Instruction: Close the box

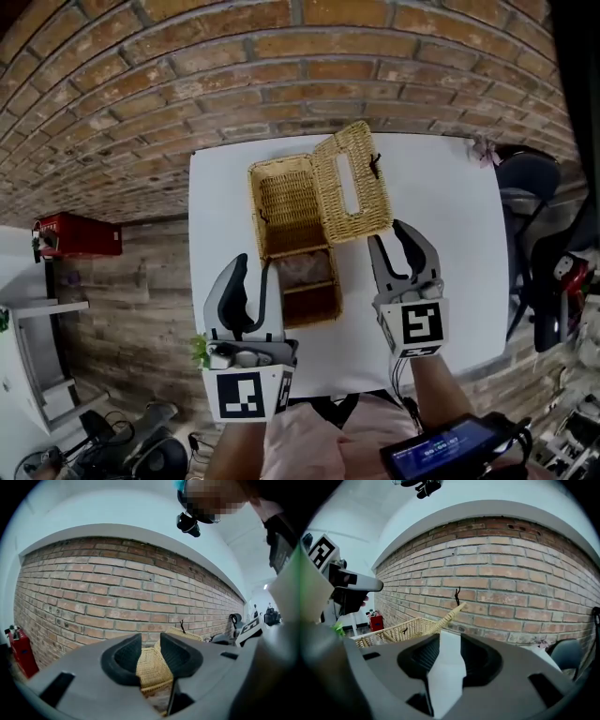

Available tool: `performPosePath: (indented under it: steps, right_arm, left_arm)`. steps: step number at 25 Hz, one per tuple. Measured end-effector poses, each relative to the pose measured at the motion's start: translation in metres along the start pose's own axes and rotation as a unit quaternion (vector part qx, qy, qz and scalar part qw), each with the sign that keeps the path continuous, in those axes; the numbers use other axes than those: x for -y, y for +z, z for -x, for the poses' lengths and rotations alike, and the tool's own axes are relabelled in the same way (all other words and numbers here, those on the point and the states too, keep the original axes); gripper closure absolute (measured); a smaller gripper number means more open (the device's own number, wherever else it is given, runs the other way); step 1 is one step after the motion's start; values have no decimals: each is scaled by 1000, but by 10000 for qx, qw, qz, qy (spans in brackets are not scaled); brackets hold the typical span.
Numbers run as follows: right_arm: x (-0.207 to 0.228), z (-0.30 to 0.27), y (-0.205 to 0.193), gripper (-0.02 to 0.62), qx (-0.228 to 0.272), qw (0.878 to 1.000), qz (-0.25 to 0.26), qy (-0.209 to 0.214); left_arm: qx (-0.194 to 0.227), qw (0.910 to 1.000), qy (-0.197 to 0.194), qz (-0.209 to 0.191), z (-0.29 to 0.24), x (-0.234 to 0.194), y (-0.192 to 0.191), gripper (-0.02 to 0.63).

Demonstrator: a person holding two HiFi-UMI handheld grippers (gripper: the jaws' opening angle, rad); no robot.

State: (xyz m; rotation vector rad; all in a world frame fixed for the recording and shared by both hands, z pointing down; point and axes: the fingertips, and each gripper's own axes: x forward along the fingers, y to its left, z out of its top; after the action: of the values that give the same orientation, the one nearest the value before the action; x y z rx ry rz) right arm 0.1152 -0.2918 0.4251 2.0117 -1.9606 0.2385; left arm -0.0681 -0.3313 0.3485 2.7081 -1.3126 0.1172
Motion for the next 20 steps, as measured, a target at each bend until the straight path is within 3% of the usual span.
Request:
performPosePath:
  steps: [6, 10, 20]
  right_arm:
    - [-6, -5, 10, 467, 226, 9996, -125, 150]
    - [-14, -8, 16, 469, 322, 9983, -359, 334]
    - [-43, -14, 33, 471, 512, 9929, -487, 957]
  left_arm:
    - [407, 9984, -380, 6, -33, 16, 11, 475]
    - [-43, 9987, -501, 109, -45, 22, -12, 474]
    - [-231, 9971, -563, 455, -66, 25, -22, 476]
